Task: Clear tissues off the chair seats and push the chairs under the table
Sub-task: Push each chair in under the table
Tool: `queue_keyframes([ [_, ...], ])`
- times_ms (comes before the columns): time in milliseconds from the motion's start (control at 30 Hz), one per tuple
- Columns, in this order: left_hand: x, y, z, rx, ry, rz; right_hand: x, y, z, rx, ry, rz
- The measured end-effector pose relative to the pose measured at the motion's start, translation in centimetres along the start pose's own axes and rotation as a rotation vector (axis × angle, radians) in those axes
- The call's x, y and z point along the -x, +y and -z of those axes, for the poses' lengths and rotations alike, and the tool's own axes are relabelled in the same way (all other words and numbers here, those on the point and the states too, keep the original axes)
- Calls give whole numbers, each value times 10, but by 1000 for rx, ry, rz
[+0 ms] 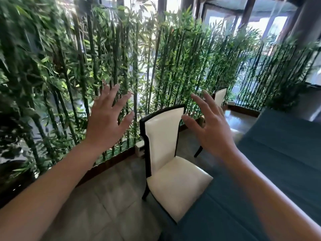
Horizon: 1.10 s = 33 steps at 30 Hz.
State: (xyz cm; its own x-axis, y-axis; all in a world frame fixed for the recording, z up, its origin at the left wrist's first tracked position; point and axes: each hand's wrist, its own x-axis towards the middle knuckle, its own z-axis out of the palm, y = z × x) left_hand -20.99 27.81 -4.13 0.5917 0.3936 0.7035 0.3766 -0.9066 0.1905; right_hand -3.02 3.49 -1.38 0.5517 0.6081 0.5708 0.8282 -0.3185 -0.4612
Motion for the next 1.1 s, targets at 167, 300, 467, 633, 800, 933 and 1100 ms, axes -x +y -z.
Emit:
queue_keyframes([
  [167, -49, -41, -39, 26, -24, -27, -59, 11, -51, -16, 39, -29],
  [300, -92, -71, -78, -6, -19, -76, -107, 33, -90, -22, 80, -21],
  [467, -156, -109, -123, -18, -34, -94, -171, 66, -128, -43, 102, -61],
  [633, -218, -143, -165, 28, 24, -67, -224, 88, -171, -88, 86, -128],
  [800, -271, -183, -223, 102, 82, -160, -283, 103, -203, -22, 132, -160],
  [933, -320, -221, -281, 144, 66, -235, -327, 110, -235, 77, 196, -158],
  [1100, -379, -266, -341, 256, 11, -313, -381, 114, -275, 193, 216, -212],
])
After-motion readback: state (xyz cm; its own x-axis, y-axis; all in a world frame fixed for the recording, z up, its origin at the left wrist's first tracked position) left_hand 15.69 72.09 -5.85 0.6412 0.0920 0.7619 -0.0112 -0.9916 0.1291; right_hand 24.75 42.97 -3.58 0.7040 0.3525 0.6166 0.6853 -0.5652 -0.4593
